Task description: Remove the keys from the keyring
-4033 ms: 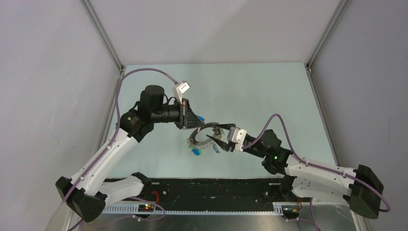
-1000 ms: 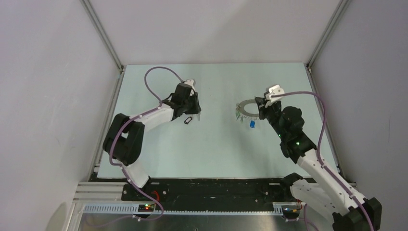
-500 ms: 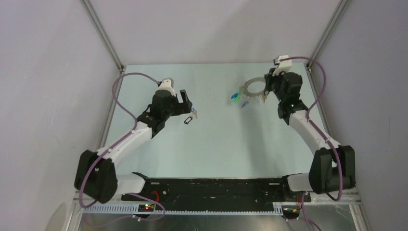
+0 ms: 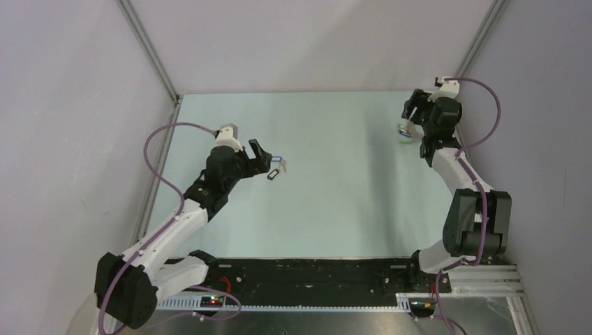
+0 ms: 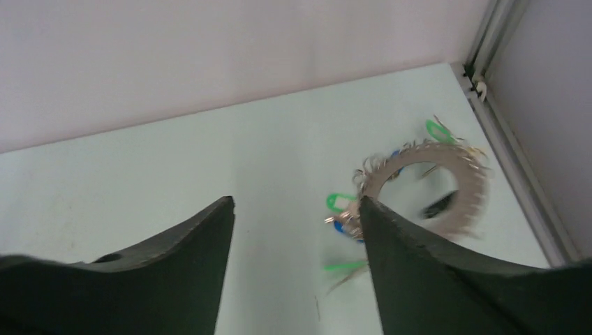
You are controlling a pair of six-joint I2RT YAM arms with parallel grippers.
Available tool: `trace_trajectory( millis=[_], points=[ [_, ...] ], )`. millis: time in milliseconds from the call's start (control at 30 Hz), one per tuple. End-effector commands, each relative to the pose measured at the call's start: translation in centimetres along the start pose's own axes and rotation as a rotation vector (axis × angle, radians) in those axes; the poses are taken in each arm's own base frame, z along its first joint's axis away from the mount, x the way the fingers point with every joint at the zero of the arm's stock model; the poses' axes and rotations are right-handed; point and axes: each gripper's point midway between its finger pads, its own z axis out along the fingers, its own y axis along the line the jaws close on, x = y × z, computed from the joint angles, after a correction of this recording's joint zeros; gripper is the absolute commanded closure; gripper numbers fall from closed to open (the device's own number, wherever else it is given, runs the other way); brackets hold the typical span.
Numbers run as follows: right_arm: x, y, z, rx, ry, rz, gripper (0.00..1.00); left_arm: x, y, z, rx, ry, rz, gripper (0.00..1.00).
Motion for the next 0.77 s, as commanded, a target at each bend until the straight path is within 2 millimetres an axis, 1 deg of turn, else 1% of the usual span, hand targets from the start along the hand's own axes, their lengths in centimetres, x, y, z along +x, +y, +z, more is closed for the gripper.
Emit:
trace_trajectory(
  millis=[0,33,67,100,133,167,200,233,267,300,333,367,400,433,467,500,533,567,633,733],
  points=[
    [-2.5,-0.9,-3.0,0.095,-0.082,0.092,0.24,-2.2,0.5,-1.1,-0.035,-0.110,-0.061,0.00],
    [-2.5,-1.2,-3.5,0.113,-0.083,0.102,0.21,-2.6,0.7,-1.5,-0.042,-0.131,-0.074,0.00],
    [-3.5,-1.4,-4.6,0.130,-0.100,0.119,0.19,-2.9,1.0,-1.8,-0.058,-0.151,-0.079,0.00],
    [-4.0,-1.3,-5.2,0.130,-0.107,0.130,0.14,-3.4,1.0,-2.3,-0.057,-0.174,-0.086,0.00],
    [-5.2,-0.7,-6.6,0.106,-0.125,0.144,0.12,-3.8,1.3,-2.7,-0.070,-0.191,-0.091,0.00],
    [-5.8,-0.3,-7.3,0.088,-0.129,0.148,0.09,-4.7,1.1,-3.4,-0.063,-0.224,-0.103,0.00],
    [-7.0,0.5,-8.9,0.051,-0.147,0.150,0.08,-5.1,1.0,-3.9,-0.058,-0.238,-0.106,0.00],
    [-7.5,0.8,-9.7,0.037,-0.153,0.152,0.08,-6.2,0.5,-4.8,-0.038,-0.270,-0.112,0.00],
    [-8.6,1.4,-11.4,0.009,-0.174,0.162,0.08,-6.7,0.4,-5.3,-0.033,-0.277,-0.110,0.00],
    [-9.2,1.7,-12.3,0.000,-0.186,0.169,0.08,-8.1,-0.2,-6.5,-0.015,-0.315,-0.112,0.00],
    [-9.9,1.9,-13.8,-0.009,-0.200,0.186,0.08,-8.4,-0.2,-7.0,-0.014,-0.319,-0.107,0.00],
    [-10.9,2.1,-15.3,-0.015,-0.230,0.196,0.08,-9.5,-0.6,-8.1,0.002,-0.353,-0.102,0.00],
    [-10.6,2.1,-15.9,-0.010,-0.212,0.216,0.08,-9.8,-0.6,-8.5,0.003,-0.360,-0.097,0.00],
    [-11.3,2.3,-17.1,-0.015,-0.232,0.223,0.08,-10.6,-0.9,-9.6,0.020,-0.389,-0.094,0.00],
    [-10.9,2.2,-17.6,-0.008,-0.215,0.230,0.08,-10.9,-1.0,-10.0,0.023,-0.398,-0.090,0.00],
    [-11.2,2.1,-18.4,-0.002,-0.229,0.232,0.07,-11.4,-1.1,-10.8,0.036,-0.419,-0.093,0.00],
    [-10.9,2.0,-18.7,0.005,-0.216,0.237,0.07,-11.5,-1.2,-11.1,0.040,-0.423,-0.090,0.00],
    [-11.0,1.9,-19.2,0.011,-0.220,0.240,0.06,-11.7,-1.4,-11.7,0.054,-0.435,-0.090,0.00],
    [-10.3,1.8,-19.6,0.019,-0.195,0.243,0.05,-11.8,-1.5,-12.2,0.062,-0.435,-0.083,0.00],
    [-9.6,1.7,-20.0,0.025,-0.174,0.246,0.03,-11.2,-1.7,-12.3,0.073,-0.403,-0.063,0.00]
  ],
)
